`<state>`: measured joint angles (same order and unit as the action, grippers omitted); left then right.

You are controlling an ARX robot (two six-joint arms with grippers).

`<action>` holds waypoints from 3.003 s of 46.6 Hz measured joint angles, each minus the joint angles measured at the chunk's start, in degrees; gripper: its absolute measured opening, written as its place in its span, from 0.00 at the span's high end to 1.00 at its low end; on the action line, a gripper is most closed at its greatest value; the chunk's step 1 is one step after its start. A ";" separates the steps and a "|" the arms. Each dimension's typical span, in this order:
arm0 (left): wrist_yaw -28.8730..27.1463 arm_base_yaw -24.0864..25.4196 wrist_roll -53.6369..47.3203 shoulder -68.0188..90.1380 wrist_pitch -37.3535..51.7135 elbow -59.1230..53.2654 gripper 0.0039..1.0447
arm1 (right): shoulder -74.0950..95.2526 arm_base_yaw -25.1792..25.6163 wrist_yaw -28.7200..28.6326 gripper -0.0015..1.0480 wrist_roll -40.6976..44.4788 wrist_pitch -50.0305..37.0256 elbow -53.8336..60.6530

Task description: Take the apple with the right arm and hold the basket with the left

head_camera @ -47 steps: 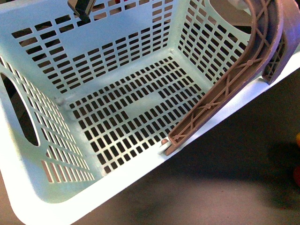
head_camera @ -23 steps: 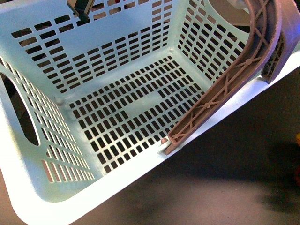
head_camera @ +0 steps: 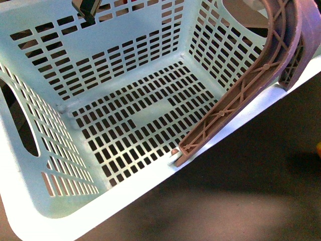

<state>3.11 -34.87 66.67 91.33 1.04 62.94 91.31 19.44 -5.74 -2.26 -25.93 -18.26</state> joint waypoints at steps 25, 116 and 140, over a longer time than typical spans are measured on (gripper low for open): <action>-0.04 0.00 -0.02 0.00 0.00 0.00 0.95 | -29.05 -21.88 8.37 0.24 -8.15 18.88 -16.02; -0.11 0.04 -0.42 0.11 -0.20 0.00 0.96 | -50.73 -19.76 6.21 0.98 1.97 -7.91 12.13; -0.07 -0.11 -0.44 0.11 -0.20 0.00 0.96 | -64.35 -19.63 5.79 0.98 2.03 -0.70 17.25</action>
<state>3.05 -34.98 66.24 91.44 0.84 62.94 26.96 -0.19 0.05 -0.23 -26.63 -1.02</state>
